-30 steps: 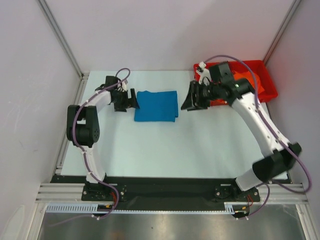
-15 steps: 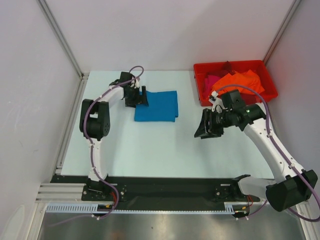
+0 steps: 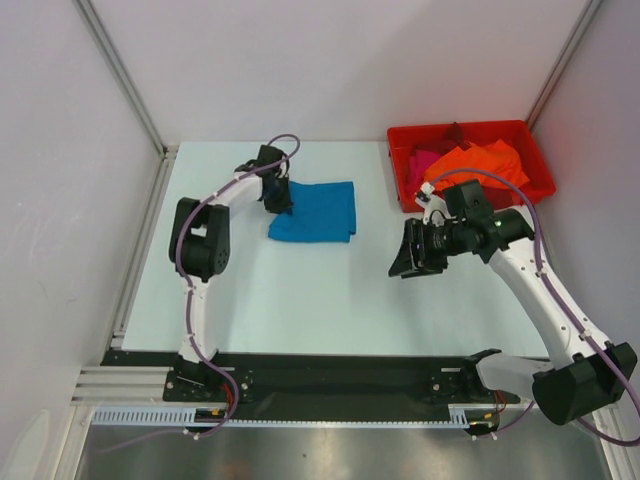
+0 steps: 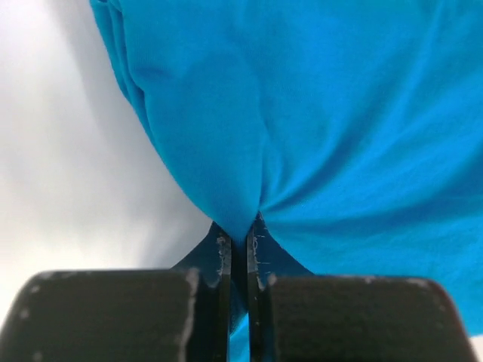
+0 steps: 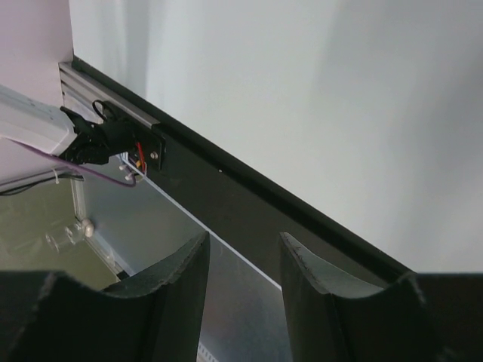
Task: Fold and stack the t-shirts
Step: Neatly place the folded tshirt to the corner
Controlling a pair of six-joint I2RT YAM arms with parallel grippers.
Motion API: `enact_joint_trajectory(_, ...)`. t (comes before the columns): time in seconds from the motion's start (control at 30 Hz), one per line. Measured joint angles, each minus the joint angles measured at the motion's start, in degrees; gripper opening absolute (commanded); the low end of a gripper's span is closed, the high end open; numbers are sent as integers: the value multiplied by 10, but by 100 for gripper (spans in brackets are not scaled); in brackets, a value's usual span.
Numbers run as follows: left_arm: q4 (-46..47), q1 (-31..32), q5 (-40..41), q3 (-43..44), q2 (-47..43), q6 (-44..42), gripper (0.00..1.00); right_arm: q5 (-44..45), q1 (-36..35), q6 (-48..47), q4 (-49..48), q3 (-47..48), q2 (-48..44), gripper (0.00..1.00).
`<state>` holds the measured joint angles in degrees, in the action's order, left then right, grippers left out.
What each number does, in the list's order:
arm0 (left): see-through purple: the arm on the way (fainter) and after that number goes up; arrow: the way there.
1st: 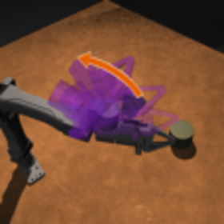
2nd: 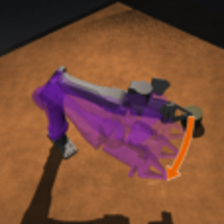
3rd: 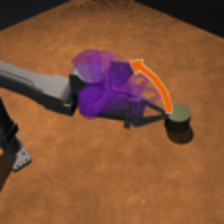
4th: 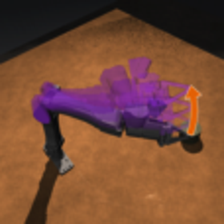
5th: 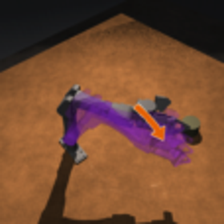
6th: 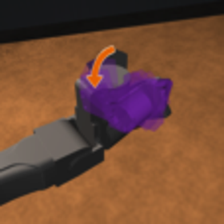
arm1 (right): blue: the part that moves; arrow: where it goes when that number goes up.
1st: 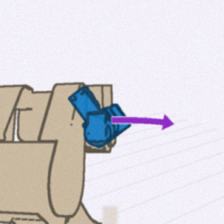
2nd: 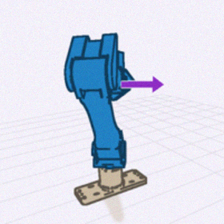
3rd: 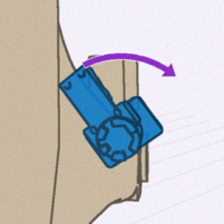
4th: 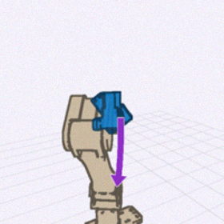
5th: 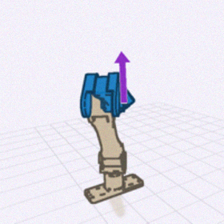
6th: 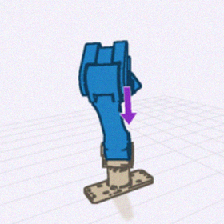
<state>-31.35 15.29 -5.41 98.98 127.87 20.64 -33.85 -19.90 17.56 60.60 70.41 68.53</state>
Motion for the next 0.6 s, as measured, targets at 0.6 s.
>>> enact_joint_trajectory(0.6,-143,-36,201,284,138,-146,0,21,22,-7,16,-16,64,47)
